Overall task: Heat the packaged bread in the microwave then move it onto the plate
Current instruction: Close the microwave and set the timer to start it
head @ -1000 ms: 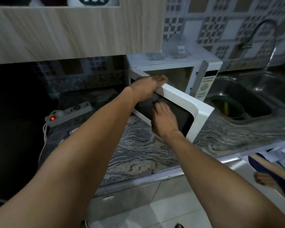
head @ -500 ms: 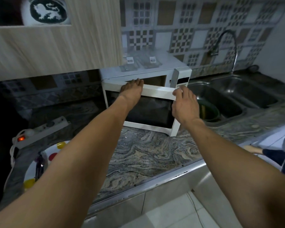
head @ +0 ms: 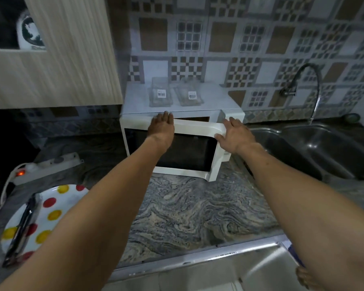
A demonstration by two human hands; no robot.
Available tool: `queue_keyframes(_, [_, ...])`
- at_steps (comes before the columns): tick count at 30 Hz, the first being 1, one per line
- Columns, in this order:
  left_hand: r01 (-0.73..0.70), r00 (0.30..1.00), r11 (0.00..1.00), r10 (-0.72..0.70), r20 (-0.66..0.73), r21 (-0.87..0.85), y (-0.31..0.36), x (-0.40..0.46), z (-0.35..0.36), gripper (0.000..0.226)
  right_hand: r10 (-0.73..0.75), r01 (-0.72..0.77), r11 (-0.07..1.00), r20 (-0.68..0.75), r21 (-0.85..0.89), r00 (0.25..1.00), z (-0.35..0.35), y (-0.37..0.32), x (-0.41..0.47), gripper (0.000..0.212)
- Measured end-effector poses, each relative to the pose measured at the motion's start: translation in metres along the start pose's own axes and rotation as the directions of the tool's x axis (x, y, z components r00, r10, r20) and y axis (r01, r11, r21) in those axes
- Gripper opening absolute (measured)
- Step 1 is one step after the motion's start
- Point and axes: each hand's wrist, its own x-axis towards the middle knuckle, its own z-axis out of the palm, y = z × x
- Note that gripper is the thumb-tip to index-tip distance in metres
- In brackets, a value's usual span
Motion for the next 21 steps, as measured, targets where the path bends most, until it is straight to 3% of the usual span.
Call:
queue_keyframes(3, [0.057, 0.997, 0.997, -0.059, -0.047, -0.044, 0.021, -0.001, 0.014, 0.081, -0.059, 0.062, 0.998, 0.102, -0.021, 0.993, -0.007, 0.019, 0.028, 0.086])
queue_keyframes(6, [0.006, 0.939, 0.992, -0.048, -0.341, -0.123, 0.051, -0.018, 0.039, 0.073, -0.117, 0.122, 0.992, 0.167, -0.021, 0.979, -0.013, 0.031, 0.052, 0.092])
queue_keyframes(8, [0.000, 0.900, 0.979, -0.089, -0.428, -0.205, 0.073, -0.024, 0.051, 0.062, -0.160, 0.168, 0.985, 0.189, -0.027, 0.969, -0.013, 0.036, 0.065, 0.092])
queue_keyframes(11, [-0.008, 0.943, 0.936, -0.111, -0.315, -0.353, 0.100, -0.018, 0.061, 0.035, -0.215, 0.223, 0.975, 0.184, -0.022, 0.959, -0.009, 0.041, 0.078, 0.090])
queue_keyframes(16, [0.025, 0.996, 0.812, -0.068, -0.053, -0.583, 0.134, 0.017, 0.062, 0.034, -0.290, 0.292, 0.956, 0.103, -0.007, 0.951, 0.003, 0.049, 0.091, 0.085])
queue_keyframes(21, [0.038, 0.999, 0.627, -0.054, 0.005, -0.778, 0.156, 0.048, 0.056, 0.029, -0.339, 0.339, 0.941, 0.033, 0.002, 0.940, 0.009, 0.053, 0.096, 0.086])
